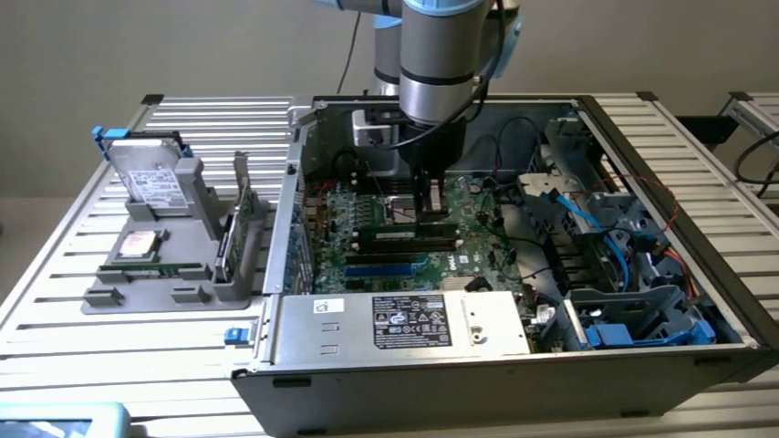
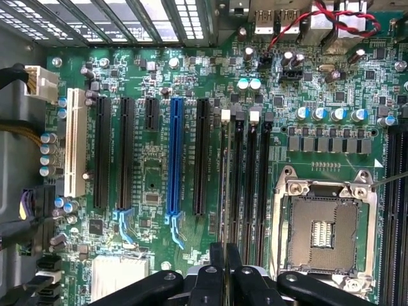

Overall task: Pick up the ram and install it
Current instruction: 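Insert the ram into the slot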

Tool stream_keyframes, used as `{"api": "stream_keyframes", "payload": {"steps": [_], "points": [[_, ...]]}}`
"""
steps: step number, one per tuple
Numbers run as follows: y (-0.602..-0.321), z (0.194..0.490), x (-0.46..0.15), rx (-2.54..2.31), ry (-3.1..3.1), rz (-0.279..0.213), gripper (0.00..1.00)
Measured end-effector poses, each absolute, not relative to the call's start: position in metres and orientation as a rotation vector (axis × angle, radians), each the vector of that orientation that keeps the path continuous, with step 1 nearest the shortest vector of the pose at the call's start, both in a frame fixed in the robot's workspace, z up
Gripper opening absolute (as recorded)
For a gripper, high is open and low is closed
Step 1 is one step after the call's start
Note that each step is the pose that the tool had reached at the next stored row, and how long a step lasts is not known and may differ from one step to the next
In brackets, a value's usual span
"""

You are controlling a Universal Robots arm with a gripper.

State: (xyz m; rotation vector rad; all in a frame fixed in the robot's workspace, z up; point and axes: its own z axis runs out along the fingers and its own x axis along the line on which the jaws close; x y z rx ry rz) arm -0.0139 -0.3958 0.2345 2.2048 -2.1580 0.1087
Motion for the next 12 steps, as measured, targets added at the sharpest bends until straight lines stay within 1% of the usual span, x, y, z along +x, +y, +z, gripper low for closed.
{"api": "stream_keyframes", "payload": {"steps": [12], "points": [[-0.3968, 0.2315, -0.014, 2.205, -2.159, 0.107, 0.13]]}}
